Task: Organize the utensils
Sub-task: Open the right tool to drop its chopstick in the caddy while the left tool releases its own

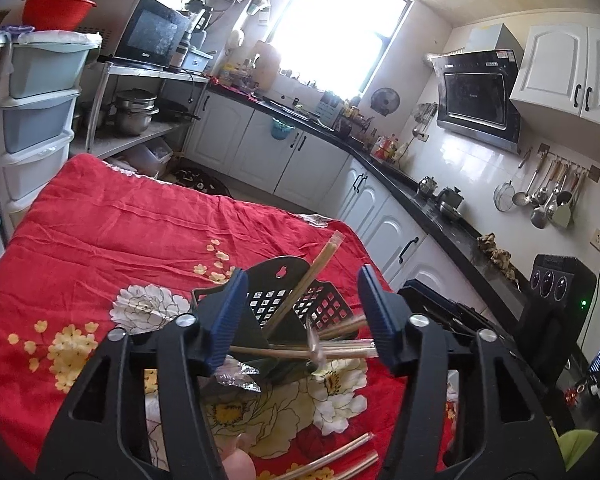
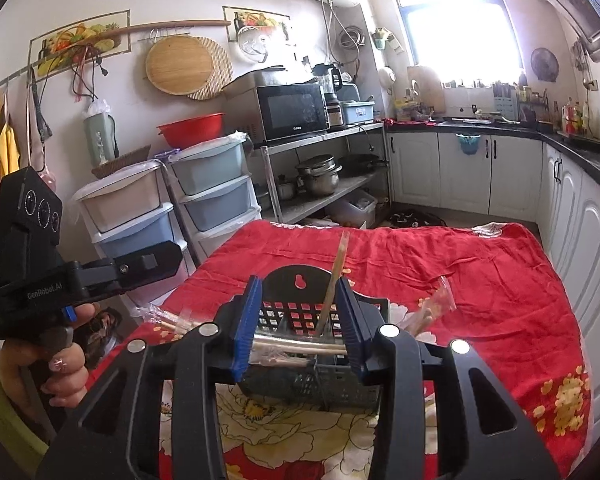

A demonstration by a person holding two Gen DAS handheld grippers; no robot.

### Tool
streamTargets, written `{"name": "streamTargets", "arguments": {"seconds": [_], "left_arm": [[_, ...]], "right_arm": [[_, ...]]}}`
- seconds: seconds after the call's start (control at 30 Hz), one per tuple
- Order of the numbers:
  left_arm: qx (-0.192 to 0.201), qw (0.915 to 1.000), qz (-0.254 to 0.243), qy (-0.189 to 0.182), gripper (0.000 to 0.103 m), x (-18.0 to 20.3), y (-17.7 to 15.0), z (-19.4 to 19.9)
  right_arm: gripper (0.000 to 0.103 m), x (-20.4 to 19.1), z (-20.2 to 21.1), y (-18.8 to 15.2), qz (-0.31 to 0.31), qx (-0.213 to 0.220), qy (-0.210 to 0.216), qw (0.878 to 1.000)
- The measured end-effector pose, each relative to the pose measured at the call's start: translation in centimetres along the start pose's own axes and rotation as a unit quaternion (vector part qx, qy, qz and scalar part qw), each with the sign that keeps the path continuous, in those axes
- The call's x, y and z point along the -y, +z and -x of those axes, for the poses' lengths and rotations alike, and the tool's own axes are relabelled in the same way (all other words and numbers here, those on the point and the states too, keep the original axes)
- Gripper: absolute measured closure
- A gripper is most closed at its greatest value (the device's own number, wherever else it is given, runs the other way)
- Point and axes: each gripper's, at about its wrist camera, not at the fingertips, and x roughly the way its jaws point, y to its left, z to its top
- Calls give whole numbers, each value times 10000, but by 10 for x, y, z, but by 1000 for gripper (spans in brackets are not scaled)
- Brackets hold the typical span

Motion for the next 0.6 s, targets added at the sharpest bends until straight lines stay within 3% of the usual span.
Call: {"name": "streamTargets", "arguments": {"seconds": [0.23, 0.37, 0.6], "left_arm": [[58, 10000, 2, 52, 34, -2, -4, 8], [79, 9999, 21, 109, 30, -3, -7, 14], [107, 9998, 15, 177, 27, -4, -18, 24]], "right_arm": [[60, 4, 10, -4, -34, 72, -56, 10000], [53, 6, 17, -8, -84, 91, -84, 9999], [50, 6, 27, -15, -62, 102, -144, 9998]]}}
